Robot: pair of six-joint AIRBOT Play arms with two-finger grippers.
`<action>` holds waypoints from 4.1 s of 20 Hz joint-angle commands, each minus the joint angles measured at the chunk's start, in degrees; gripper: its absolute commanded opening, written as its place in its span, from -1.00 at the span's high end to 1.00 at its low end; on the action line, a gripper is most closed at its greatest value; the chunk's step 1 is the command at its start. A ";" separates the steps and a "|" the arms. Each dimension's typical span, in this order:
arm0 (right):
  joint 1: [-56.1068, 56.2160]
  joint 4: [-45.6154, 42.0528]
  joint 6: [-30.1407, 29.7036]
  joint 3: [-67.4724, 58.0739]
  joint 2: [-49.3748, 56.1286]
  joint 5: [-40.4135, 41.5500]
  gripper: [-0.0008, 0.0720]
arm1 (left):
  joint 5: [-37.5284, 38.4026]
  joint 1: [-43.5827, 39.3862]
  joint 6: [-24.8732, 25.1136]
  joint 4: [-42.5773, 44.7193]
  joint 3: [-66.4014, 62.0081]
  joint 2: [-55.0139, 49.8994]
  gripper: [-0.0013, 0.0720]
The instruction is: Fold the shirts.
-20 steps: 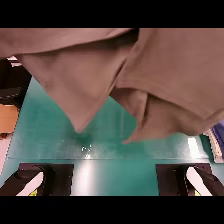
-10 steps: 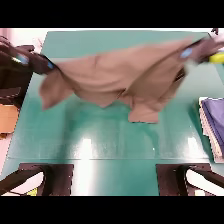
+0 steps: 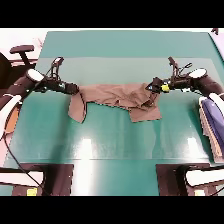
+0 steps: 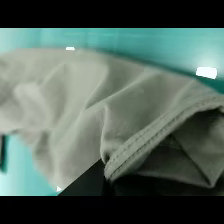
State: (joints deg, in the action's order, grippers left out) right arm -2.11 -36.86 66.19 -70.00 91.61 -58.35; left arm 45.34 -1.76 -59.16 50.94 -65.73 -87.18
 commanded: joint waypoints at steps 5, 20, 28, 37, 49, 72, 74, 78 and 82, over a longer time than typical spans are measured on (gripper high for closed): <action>-4.48 -0.26 -1.01 -12.17 6.84 -9.35 -0.61 | 3.26 2.19 -0.44 0.26 -3.30 -2.91 -0.85; -18.01 -0.63 -2.19 -13.62 -6.47 -11.06 -0.61 | 15.61 16.85 -26.73 -9.79 30.97 41.66 -0.90; -13.03 -0.66 -2.21 -13.53 -6.36 -9.70 -0.61 | -0.72 13.94 -27.87 -18.29 47.60 44.15 -0.90; -10.95 -0.68 -2.19 -13.53 -6.38 -11.39 -0.61 | -18.10 -5.66 -28.24 -28.04 46.27 28.48 -0.89; -12.74 -0.72 2.08 -11.96 -7.02 -24.52 -0.60 | -15.67 -5.64 -20.46 -26.82 37.57 29.24 0.91; 12.20 2.71 -10.10 6.36 -10.10 5.53 0.92 | -3.41 -4.76 -18.36 -17.38 26.64 29.29 0.91; 11.02 2.27 -8.79 1.81 -14.14 4.37 0.92 | 2.64 -1.64 -18.38 -11.85 18.34 30.58 0.91; 2.01 2.32 -6.58 -6.75 -26.21 0.63 0.92 | 10.32 10.34 -18.38 -1.07 -2.25 38.25 0.91; -9.60 2.40 -3.32 -13.09 -40.61 -7.61 0.92 | 21.66 18.10 -18.38 12.44 -20.63 45.24 0.91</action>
State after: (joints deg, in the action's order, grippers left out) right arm -5.13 -34.63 60.36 -78.54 59.77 -60.20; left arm 58.35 11.44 -77.60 52.27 -74.04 -46.57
